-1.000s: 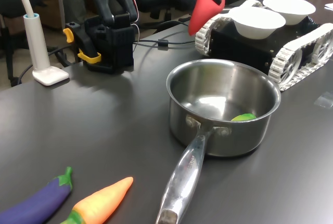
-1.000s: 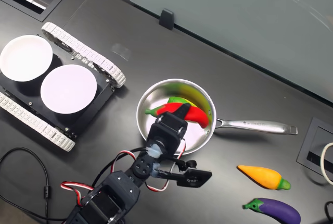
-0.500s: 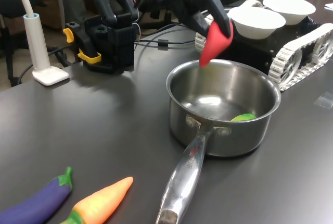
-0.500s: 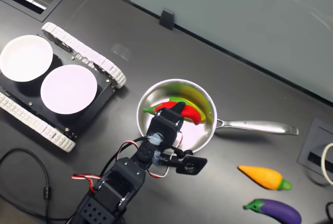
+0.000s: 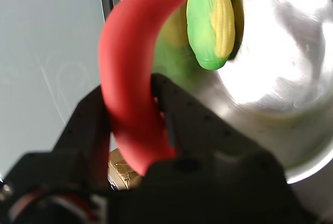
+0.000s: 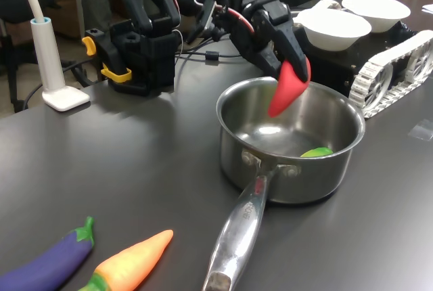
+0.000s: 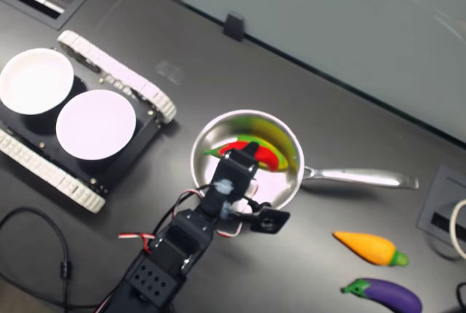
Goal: Pick up the chilli and place them in the pan
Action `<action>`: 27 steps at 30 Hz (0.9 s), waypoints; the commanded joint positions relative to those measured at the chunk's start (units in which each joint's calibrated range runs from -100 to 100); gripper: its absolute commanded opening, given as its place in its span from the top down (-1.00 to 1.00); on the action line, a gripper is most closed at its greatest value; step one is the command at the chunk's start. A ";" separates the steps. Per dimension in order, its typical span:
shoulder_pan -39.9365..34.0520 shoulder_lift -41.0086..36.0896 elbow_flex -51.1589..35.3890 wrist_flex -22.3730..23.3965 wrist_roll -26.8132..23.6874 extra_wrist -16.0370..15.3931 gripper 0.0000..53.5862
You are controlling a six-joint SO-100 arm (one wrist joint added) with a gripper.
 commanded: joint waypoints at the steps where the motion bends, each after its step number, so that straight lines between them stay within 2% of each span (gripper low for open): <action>1: 0.61 0.29 0.01 -5.54 -0.49 0.51 1.00; 12: -0.08 2.57 6.65 -11.85 0.00 0.43 1.00; 18: -0.88 1.56 7.37 -11.34 -0.39 0.43 1.00; 20: -0.65 1.14 7.74 -11.09 -0.44 0.43 0.88; 24: -0.77 0.46 7.55 -9.13 -0.63 0.43 0.46; 27: -0.77 -0.38 7.28 -7.42 -0.73 0.43 0.34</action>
